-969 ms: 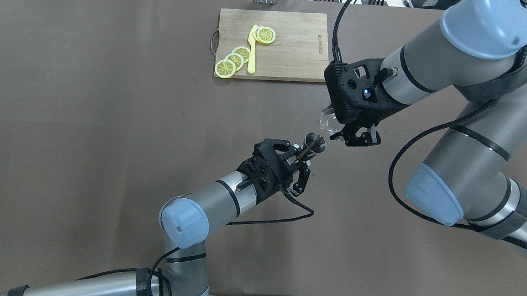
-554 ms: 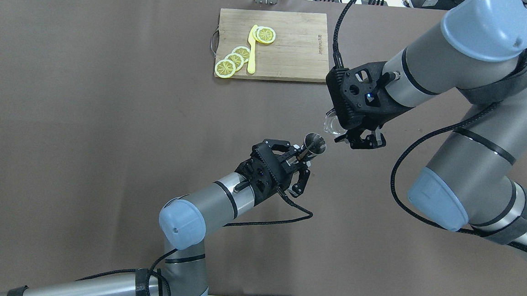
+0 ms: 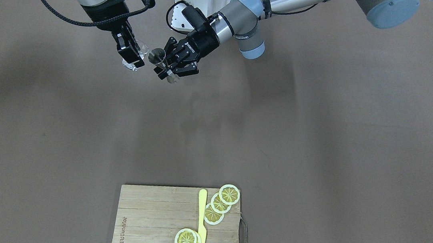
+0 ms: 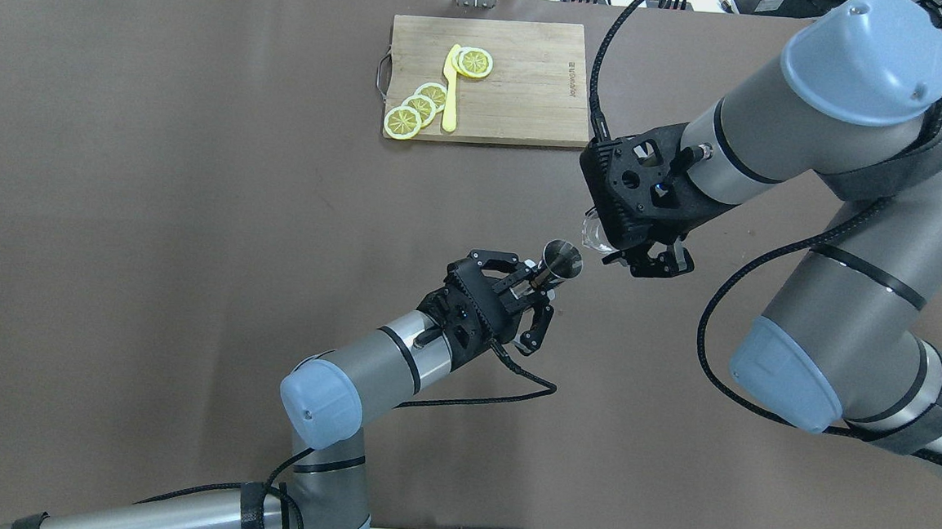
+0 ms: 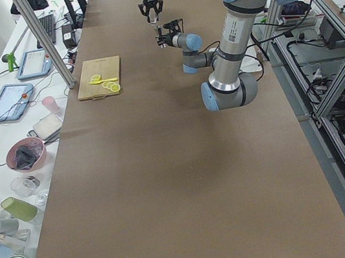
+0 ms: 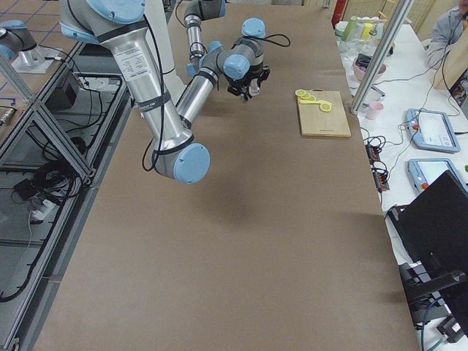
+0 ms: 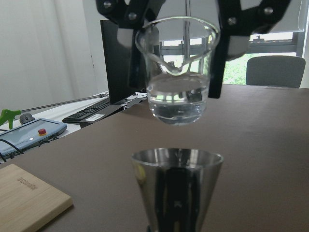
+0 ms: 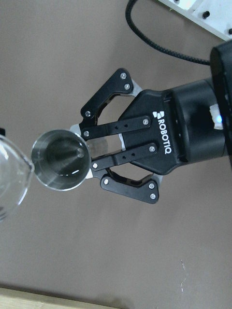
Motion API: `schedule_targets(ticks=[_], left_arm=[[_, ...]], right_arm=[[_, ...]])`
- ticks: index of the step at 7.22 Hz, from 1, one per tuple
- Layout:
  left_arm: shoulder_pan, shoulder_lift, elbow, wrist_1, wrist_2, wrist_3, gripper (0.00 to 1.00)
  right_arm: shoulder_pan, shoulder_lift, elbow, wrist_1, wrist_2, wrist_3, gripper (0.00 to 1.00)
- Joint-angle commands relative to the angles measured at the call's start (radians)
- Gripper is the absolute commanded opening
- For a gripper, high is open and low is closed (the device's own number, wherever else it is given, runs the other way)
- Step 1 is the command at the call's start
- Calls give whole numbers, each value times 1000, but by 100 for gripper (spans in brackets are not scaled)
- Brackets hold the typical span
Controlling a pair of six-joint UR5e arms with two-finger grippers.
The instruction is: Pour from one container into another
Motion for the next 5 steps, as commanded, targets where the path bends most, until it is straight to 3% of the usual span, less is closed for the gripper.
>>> schedule_targets(ticks=[1,5], left_arm=[[0,1,1,-3,0,1,0],[0,1,1,-3,0,1,0]], right_arm=[[-16,4,1,-5,-18,-10,0],[-23,8,34,-63,-49,-8,0]])
